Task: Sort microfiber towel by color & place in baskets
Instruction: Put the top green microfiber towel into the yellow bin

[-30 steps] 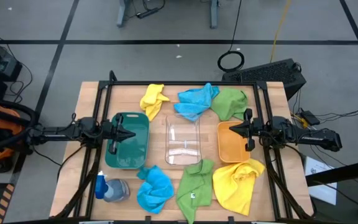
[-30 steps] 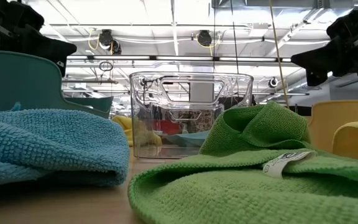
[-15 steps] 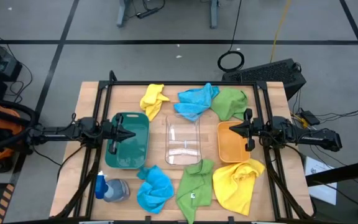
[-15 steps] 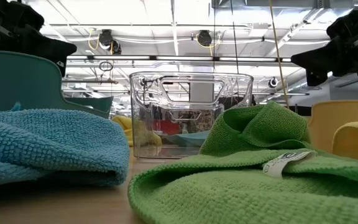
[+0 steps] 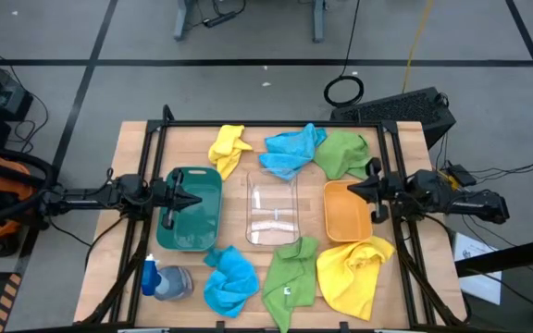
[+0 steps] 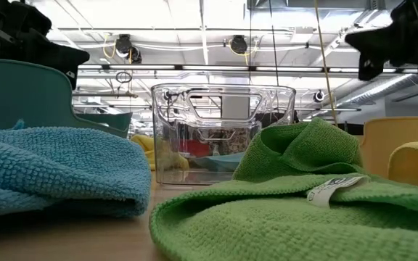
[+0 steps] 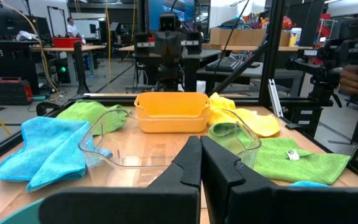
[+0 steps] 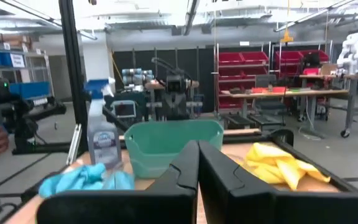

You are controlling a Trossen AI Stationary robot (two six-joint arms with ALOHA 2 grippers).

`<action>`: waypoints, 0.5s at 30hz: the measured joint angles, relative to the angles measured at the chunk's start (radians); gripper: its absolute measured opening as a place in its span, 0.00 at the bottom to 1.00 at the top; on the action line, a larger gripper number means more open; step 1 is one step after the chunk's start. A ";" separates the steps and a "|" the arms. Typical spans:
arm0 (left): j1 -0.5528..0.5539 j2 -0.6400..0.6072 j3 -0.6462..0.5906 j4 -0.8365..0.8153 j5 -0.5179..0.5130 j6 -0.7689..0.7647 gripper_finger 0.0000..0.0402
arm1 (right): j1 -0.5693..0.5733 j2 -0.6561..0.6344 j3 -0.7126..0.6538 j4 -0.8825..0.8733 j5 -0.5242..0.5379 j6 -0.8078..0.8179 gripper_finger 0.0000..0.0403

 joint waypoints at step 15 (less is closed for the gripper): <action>0.000 0.000 0.000 0.004 -0.017 0.030 0.01 | 0.000 0.292 0.565 -0.435 0.086 0.018 0.00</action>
